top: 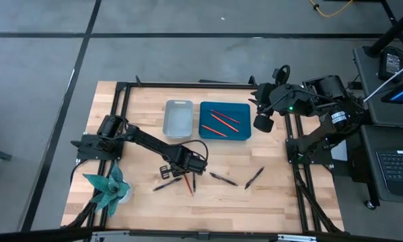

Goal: Sort pens & pencils
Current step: Put the red pencil into the blue bin

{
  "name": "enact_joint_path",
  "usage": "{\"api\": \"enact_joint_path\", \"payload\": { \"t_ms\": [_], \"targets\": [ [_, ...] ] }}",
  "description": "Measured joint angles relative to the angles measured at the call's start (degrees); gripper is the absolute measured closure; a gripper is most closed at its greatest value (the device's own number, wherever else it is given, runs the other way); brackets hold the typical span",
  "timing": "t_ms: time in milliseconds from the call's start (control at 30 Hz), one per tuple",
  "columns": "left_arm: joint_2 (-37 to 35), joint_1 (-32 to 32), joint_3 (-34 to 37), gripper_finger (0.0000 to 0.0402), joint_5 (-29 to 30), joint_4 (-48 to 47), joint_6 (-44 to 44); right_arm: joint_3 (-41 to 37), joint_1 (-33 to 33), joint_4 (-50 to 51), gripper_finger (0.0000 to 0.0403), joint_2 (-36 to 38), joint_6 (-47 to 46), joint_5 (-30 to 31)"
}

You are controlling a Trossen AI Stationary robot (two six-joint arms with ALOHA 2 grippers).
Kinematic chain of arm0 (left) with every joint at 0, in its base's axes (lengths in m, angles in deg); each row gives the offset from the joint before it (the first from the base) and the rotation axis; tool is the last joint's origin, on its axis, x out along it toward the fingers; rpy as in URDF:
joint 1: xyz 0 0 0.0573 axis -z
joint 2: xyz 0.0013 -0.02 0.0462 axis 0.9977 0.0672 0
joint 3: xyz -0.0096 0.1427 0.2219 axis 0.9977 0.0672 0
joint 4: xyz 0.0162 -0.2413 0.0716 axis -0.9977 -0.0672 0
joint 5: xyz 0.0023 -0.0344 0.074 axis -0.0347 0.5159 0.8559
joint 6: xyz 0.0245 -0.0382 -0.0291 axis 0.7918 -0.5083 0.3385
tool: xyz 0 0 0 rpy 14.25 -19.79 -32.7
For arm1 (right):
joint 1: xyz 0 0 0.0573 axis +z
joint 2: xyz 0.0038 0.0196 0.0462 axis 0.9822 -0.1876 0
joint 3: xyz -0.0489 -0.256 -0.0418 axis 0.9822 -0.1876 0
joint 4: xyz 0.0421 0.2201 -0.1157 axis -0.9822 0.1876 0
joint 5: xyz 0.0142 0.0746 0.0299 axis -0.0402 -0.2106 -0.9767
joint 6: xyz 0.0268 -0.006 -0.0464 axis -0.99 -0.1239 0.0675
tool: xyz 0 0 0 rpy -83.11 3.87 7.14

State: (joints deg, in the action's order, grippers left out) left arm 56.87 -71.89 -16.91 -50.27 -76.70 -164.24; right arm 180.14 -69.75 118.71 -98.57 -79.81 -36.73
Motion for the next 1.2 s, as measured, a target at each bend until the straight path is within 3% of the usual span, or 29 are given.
{"api": "enact_joint_path", "payload": {
  "t_ms": [233,767,1200],
  "targets": [
    [0.99,-0.07,-0.19,0.0313,-1.35,-0.04,0.0,0.0,0.0,0.0,0.031,0.0,-0.02,0.0],
    [1.55,-1.03,-0.11,0.0377,-1.76,1.0,2.56,0.0,0.0,0.0,0.031,0.02,-0.02,0.0],
    [2.25,-1.35,-3.96,0.0384,2.3,-2.61,6.02,0.0,0.0,0.0,0.031,0.02,-0.24,0.0]
  ]
}}
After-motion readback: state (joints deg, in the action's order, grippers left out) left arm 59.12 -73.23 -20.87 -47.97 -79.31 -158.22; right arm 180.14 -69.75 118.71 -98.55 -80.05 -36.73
